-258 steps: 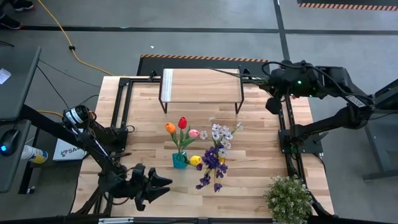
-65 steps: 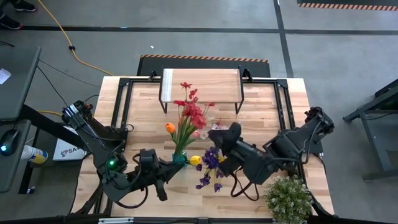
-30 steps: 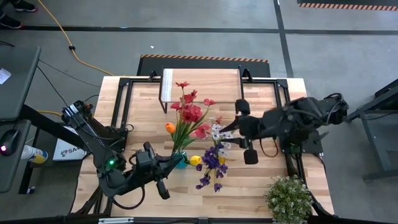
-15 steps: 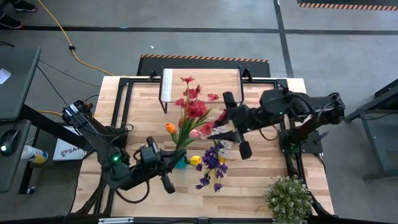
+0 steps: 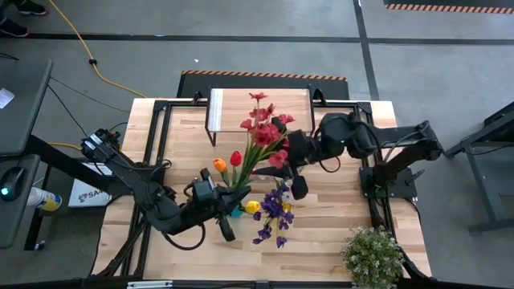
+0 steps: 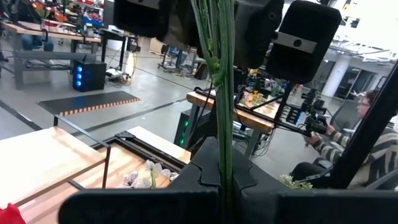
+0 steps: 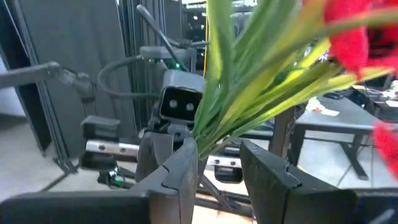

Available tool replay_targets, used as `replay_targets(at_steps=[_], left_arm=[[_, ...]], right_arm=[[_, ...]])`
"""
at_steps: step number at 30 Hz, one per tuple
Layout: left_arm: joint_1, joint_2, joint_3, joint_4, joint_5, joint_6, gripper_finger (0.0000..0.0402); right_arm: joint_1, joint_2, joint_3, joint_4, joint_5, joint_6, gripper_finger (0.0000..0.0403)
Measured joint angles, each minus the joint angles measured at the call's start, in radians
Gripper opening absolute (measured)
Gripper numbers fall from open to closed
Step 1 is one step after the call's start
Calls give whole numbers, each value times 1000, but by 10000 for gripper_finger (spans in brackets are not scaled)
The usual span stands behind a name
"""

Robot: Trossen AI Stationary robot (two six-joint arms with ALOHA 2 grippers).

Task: Pick and place flowers into a vace then onto a shelf
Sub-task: Put the red flowers into the yellow vase

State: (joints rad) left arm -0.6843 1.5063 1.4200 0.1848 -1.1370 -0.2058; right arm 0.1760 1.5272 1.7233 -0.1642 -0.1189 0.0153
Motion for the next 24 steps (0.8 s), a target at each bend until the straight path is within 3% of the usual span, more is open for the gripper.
replay_targets(at_steps=[10,24], left_arm=[[4,0,0,0,-5,0,22],[44,0,0,1,58,-7,22]], right_arm=[[-42,-1,-85,221,-163,117,113],[-40,-1,-85,222,-174,116,113]])
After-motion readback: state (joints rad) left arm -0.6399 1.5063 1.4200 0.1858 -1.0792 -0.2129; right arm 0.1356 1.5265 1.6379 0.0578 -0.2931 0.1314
